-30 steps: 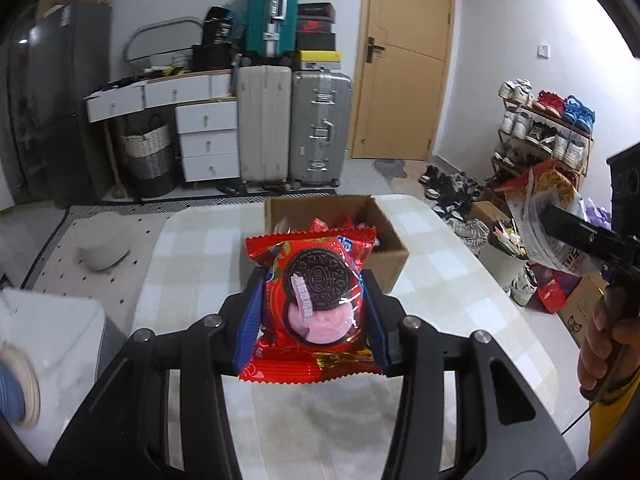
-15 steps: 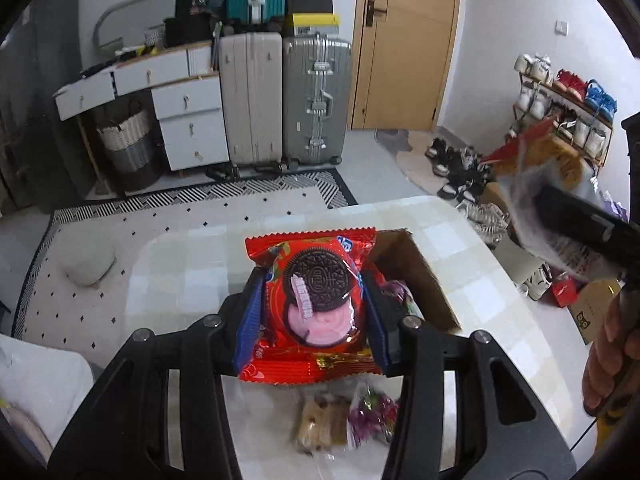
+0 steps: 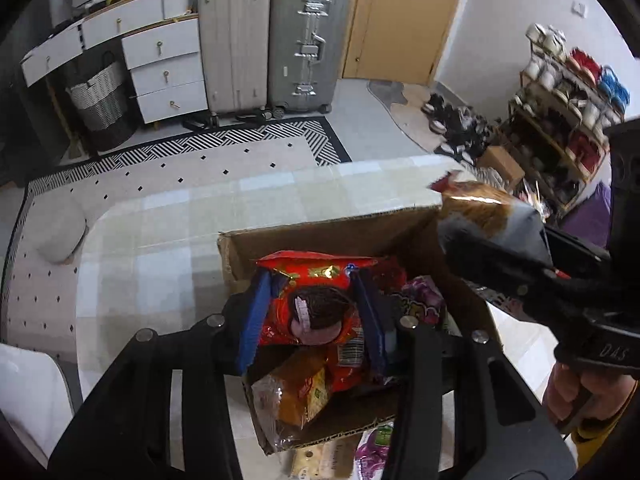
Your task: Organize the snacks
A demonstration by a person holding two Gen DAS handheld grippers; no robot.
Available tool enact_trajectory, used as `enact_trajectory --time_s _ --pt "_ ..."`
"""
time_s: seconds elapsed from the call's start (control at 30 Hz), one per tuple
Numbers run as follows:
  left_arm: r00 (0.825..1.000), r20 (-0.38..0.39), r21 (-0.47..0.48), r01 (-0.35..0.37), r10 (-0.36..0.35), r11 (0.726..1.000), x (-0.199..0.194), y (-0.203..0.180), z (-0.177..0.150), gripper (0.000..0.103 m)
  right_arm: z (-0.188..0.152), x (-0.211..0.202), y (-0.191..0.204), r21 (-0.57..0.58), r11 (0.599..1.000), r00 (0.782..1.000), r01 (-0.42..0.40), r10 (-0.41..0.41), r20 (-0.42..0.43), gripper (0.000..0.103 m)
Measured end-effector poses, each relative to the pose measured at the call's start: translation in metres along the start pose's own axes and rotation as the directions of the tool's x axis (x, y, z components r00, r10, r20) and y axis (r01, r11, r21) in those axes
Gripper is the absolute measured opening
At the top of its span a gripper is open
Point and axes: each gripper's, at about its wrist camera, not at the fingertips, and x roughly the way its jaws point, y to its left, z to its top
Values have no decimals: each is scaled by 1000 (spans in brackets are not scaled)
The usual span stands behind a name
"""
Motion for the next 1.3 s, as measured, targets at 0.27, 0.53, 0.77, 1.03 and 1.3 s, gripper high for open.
enact_trajectory --time_s 0.27,0.53,0.77,1.03,1.3 --pt "1000 -24 -8 -7 7 1000 20 2 1 40 -8 21 -5 -22 1000 999 21 -22 -42 55" --pt "998 -60 23 -2 4 1000 32 1 3 51 -13 23 -8 -36 998 997 44 -46 -56 55" --pt "999 -36 5 -13 14 1000 17 7 1 53 -17 36 -11 -37 997 993 65 -68 -91 55" --pt "1000 -15 -14 -15 15 1000 -17 11 -10 61 -21 33 -3 -71 993 992 95 -100 -80 56" --pt "999 0 -8 -42 42 999 -64 9 -31 63 -22 14 16 -149 975 985 166 -172 -31 72"
